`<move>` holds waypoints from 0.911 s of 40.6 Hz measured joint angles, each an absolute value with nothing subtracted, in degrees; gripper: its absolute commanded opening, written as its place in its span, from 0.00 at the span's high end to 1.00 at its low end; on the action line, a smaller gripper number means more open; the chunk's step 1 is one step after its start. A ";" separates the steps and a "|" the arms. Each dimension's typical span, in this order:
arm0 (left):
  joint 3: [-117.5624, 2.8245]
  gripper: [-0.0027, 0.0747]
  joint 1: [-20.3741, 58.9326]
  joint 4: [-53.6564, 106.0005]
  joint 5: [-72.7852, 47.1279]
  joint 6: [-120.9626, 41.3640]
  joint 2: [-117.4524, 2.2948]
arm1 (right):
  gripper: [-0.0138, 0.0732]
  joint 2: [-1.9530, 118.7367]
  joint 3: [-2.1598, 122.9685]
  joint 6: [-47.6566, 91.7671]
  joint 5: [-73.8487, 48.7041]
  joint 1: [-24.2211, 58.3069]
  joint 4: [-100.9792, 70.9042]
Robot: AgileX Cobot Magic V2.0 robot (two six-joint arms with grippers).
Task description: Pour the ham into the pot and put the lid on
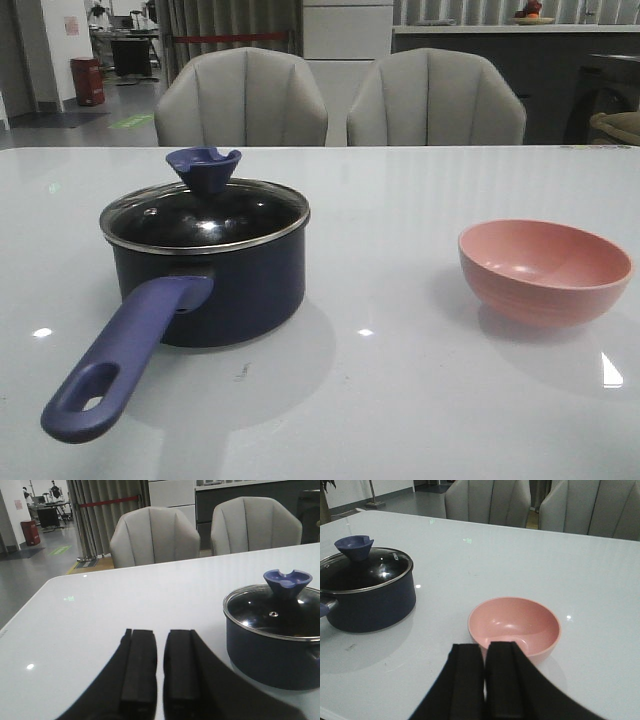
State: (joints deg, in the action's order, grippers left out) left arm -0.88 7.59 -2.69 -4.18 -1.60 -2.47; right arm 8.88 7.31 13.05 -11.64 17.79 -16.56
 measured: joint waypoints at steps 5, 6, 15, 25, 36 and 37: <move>0.22 0.80 7.59 -2.50 -0.79 -1.60 -2.47 | 0.64 8.88 7.31 13.05 -11.64 17.79 -16.56; 0.22 0.80 7.59 -2.50 0.32 -1.60 -2.47 | 0.64 8.88 7.31 13.05 -11.64 17.79 -16.56; 0.22 0.80 7.59 -2.50 2.77 -1.60 -2.47 | 0.64 8.88 7.31 13.05 -11.64 17.79 -16.56; 0.22 0.80 7.59 -2.41 2.77 -1.60 -2.47 | 0.64 8.88 7.31 13.05 -11.64 17.79 -16.56; 0.22 0.80 7.59 -2.37 2.77 -1.60 -2.47 | 0.64 8.88 7.31 13.05 -11.64 17.79 -16.56; 0.22 0.80 7.59 -2.37 2.77 -1.60 -2.47 | 0.64 8.88 7.31 13.05 -11.64 17.79 -16.56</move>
